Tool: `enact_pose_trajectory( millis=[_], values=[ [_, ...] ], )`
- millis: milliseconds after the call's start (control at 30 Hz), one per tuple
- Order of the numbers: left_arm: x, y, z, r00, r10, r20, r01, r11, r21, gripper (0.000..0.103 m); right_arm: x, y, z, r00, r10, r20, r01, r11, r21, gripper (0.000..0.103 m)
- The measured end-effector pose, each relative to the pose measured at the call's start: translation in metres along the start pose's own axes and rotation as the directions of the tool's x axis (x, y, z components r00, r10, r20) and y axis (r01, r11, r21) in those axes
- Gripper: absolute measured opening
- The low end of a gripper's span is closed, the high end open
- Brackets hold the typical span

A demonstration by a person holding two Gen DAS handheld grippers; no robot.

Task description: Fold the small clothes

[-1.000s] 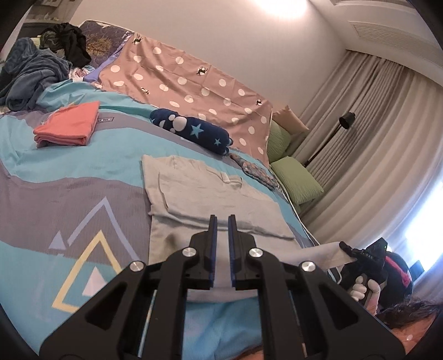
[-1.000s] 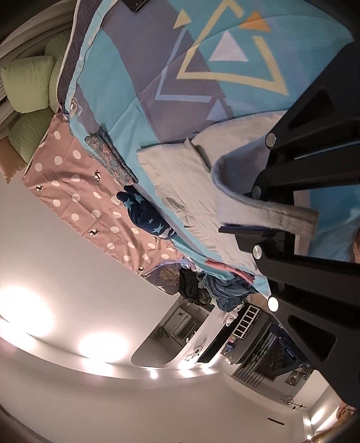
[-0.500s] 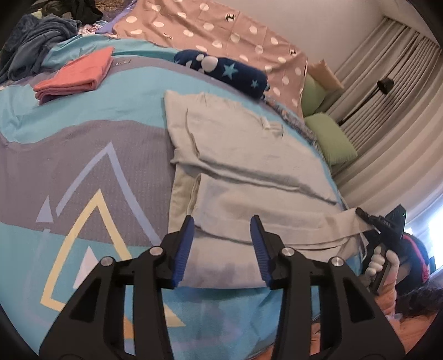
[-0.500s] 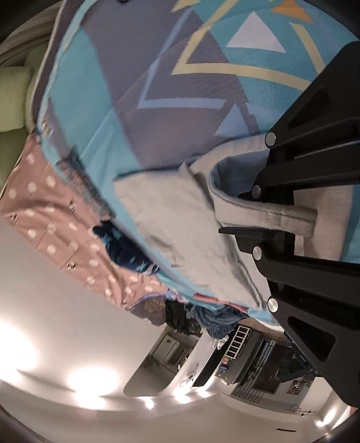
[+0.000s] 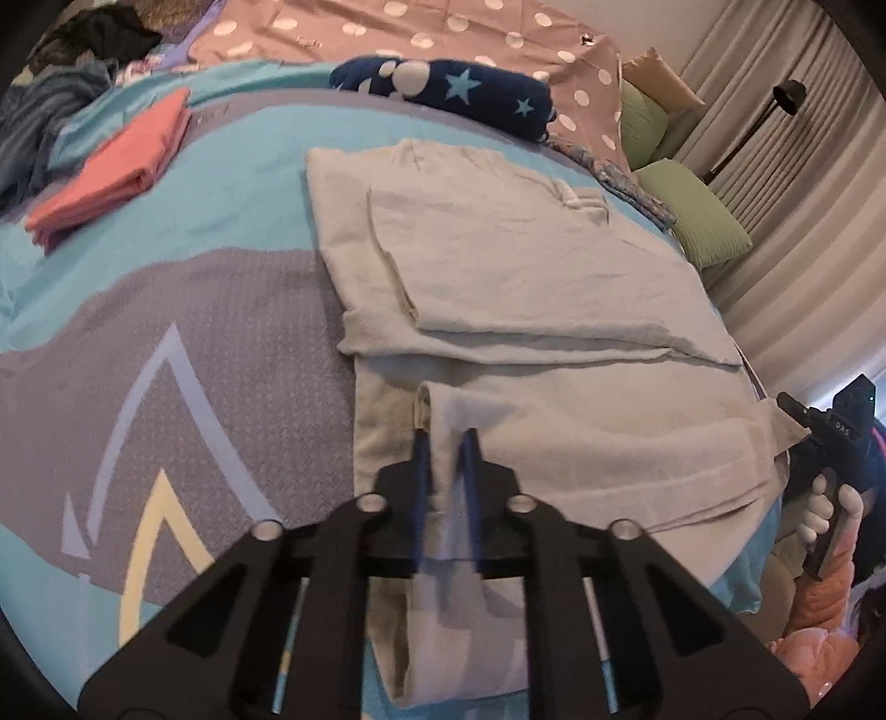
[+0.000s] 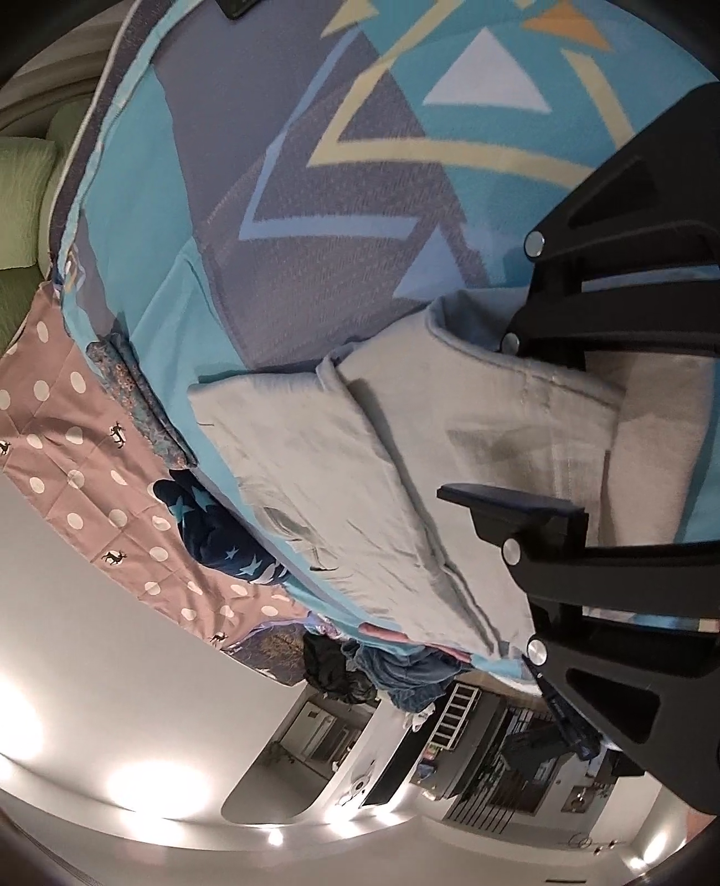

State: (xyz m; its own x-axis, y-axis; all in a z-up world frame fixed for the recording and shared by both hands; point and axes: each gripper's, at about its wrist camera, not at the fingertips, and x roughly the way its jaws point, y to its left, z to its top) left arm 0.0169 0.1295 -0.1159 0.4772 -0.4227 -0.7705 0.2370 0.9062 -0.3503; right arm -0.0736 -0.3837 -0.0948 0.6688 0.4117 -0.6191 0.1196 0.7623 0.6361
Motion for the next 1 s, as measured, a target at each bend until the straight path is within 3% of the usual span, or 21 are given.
enact_pose_trajectory(
  millis=[300,367,433,467,533,600,733,800,900,1000],
  values=[
    [-0.019,-0.002,-0.004,0.999,-0.045,0.031,0.045,0.999,-0.012,0.006,-0.013,0.005,-0.007,0.999,-0.034,-0.003,0.034,0.998,-0.054,0.027],
    [-0.013,0.000,-0.006,0.999,-0.053,0.008,0.053,0.998,-0.032,0.015,-0.014,0.008,-0.008,1.000,-0.030,0.003,0.031,0.997,-0.069,0.026],
    [-0.003,0.001,-0.009,0.998,-0.057,-0.024,0.056,0.997,-0.050,0.019,-0.014,0.009,-0.009,0.999,-0.037,0.002,0.037,0.996,-0.083,0.016],
    [0.000,0.001,-0.010,0.998,-0.056,-0.030,0.054,0.997,-0.054,0.019,-0.013,0.008,-0.010,0.999,-0.054,0.002,0.054,0.995,-0.082,0.012],
    [-0.002,0.004,-0.010,0.997,-0.070,-0.016,0.068,0.993,-0.091,0.005,-0.016,0.006,-0.009,0.998,-0.061,0.015,0.062,0.996,-0.063,0.008],
    [-0.016,0.007,-0.007,0.995,-0.095,0.042,0.099,0.988,-0.121,0.005,-0.025,0.005,-0.004,0.999,-0.012,0.048,0.013,0.999,-0.033,0.007],
    [-0.057,0.003,0.008,0.968,-0.179,0.179,0.203,0.971,-0.127,0.005,-0.044,0.018,0.019,0.984,0.132,0.123,-0.128,0.991,-0.038,0.007],
    [-0.080,-0.002,0.020,0.942,-0.216,0.256,0.251,0.961,-0.113,0.005,-0.047,0.027,0.037,0.972,0.184,0.150,-0.177,0.983,-0.055,0.007],
    [-0.108,-0.008,0.042,0.898,-0.251,0.362,0.299,0.951,-0.083,0.005,-0.048,0.044,0.062,0.958,0.211,0.194,-0.194,0.976,-0.101,0.007],
    [-0.121,-0.013,0.067,0.876,-0.238,0.419,0.288,0.956,-0.061,0.005,-0.046,0.057,0.086,0.950,0.214,0.226,-0.185,0.972,-0.142,0.007]
  ],
)
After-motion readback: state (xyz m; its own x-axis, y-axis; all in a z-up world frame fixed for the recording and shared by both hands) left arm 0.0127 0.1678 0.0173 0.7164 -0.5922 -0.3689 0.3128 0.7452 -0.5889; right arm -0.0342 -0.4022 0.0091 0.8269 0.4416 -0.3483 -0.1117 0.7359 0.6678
